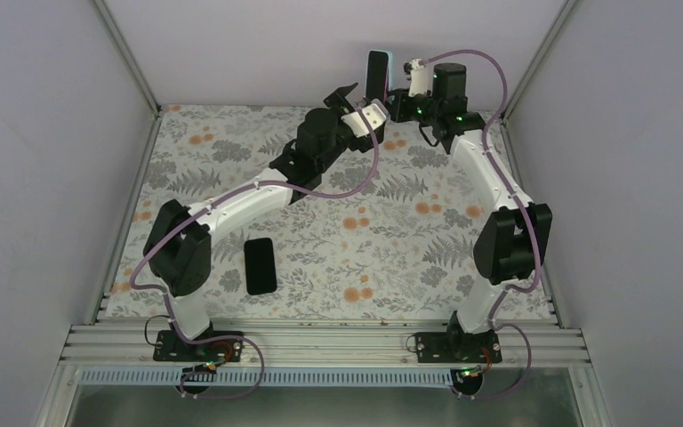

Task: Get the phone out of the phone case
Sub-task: Remove the phone case from the phone.

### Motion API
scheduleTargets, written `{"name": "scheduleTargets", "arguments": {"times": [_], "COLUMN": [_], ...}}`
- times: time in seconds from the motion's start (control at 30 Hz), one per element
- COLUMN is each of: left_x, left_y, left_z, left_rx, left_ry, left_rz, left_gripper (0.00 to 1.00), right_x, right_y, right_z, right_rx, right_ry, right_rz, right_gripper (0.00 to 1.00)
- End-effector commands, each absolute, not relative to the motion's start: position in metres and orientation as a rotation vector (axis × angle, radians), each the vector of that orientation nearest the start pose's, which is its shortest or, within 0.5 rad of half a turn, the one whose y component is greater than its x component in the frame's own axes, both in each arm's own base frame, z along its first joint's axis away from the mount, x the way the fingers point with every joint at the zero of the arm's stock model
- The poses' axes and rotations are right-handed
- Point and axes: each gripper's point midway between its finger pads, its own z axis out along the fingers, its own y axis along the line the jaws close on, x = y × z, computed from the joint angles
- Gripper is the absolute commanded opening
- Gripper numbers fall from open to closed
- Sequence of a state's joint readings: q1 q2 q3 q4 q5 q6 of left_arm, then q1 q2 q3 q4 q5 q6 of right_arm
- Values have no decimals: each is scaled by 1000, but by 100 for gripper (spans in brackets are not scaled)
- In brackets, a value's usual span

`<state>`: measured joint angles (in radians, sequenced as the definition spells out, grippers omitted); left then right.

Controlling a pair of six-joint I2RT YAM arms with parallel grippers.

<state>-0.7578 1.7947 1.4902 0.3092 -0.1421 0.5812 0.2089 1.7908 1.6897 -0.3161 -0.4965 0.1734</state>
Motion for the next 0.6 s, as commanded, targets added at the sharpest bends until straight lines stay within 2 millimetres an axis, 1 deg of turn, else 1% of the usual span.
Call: {"name": "scheduleTargets", "arguments": {"times": [0.0, 0.17, 0.3, 0.4, 0.57], "left_x": [438, 444, 450, 453, 461], "left_y": [-383, -390, -393, -390, -382], "left_z": [380, 364, 352, 349, 349], "left_rx": [812, 822, 821, 809, 773], "left_ry": [1246, 1284, 1305, 1304, 1309], "left_rz": [-39, -64, -56, -32, 7], "left_gripper": [100, 100, 100, 100, 100], "right_x": [502, 499, 493, 488, 478], "right_y": [199, 201, 204, 202, 205], "right_z": [360, 367, 375, 381, 384], "right_rx": [-371, -384, -407, -411, -427], "right_ry": [1855, 1844, 1826, 1814, 1801], "right_rz": [794, 802, 822, 817, 830], "right_gripper": [3, 3, 3, 3, 3]}}
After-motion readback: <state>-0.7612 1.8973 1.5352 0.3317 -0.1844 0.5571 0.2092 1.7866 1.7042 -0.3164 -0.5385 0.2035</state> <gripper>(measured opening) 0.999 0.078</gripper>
